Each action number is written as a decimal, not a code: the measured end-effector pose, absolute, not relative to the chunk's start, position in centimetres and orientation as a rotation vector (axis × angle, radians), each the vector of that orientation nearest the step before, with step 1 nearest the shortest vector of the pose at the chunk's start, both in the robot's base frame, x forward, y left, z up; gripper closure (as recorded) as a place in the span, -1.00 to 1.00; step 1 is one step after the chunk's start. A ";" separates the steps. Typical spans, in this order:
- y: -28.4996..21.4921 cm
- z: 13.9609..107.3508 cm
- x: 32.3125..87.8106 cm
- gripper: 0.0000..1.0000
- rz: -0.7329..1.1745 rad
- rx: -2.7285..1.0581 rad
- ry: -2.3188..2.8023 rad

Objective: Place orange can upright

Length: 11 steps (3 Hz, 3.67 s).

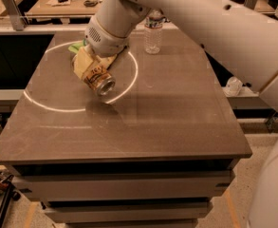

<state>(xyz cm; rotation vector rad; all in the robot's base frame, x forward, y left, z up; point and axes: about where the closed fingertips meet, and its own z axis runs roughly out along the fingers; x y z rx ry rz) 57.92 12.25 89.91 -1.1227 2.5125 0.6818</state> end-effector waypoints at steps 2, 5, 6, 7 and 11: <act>11.1 97.3 58.0 1.00 0.914 -1.190 2.031; 9.5 99.2 57.3 1.00 0.794 -1.358 1.787; 8.7 99.0 57.4 1.00 0.797 -1.281 1.780; 6.7 98.4 57.3 1.00 0.811 -1.147 1.713; -0.6 94.9 55.3 1.00 0.769 -0.830 1.503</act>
Offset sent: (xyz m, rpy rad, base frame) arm -0.0094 -0.0380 0.1233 0.4554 -0.6194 0.4633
